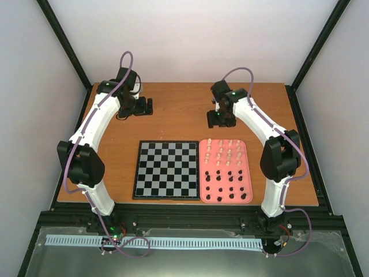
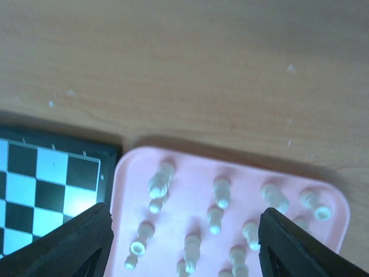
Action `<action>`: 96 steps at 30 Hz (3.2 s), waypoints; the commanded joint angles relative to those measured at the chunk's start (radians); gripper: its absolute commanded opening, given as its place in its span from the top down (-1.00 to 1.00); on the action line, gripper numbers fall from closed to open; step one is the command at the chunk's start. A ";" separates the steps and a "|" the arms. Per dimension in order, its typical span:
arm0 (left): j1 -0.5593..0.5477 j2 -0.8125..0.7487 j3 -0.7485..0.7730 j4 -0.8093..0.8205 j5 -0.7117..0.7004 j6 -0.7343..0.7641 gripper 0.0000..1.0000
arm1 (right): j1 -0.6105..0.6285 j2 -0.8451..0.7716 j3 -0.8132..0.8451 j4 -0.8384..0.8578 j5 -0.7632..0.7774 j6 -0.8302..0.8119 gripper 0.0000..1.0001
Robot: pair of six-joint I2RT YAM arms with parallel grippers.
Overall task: Set up the chess pieces on the board
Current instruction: Pick up the chess piece from the storage box.
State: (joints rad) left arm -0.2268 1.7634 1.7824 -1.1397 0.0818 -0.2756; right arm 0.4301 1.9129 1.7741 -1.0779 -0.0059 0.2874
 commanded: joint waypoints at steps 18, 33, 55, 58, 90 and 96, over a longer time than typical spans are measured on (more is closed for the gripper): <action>-0.008 -0.058 -0.051 0.024 -0.007 0.000 -1.00 | 0.097 0.071 -0.025 -0.054 0.016 -0.001 -0.23; -0.009 -0.055 -0.054 0.021 -0.011 0.002 -0.99 | 0.012 0.019 -0.078 -0.010 -0.007 0.022 0.01; -0.008 -0.044 -0.065 0.031 -0.004 0.001 -1.00 | -0.233 -0.104 -0.385 0.063 -0.005 0.056 0.21; -0.009 -0.043 -0.064 0.031 -0.004 0.000 -0.99 | -0.239 -0.101 -0.392 0.072 -0.004 0.052 0.21; -0.008 -0.027 -0.058 0.027 -0.011 0.003 -1.00 | -0.249 0.030 -0.343 0.116 -0.019 0.013 0.29; -0.008 -0.022 -0.053 0.026 -0.010 0.003 -1.00 | -0.249 0.050 -0.331 0.122 -0.004 0.011 0.35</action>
State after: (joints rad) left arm -0.2276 1.7386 1.7134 -1.1221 0.0761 -0.2752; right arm 0.1894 1.9453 1.4128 -0.9684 -0.0219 0.3035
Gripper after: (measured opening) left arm 0.999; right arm 0.330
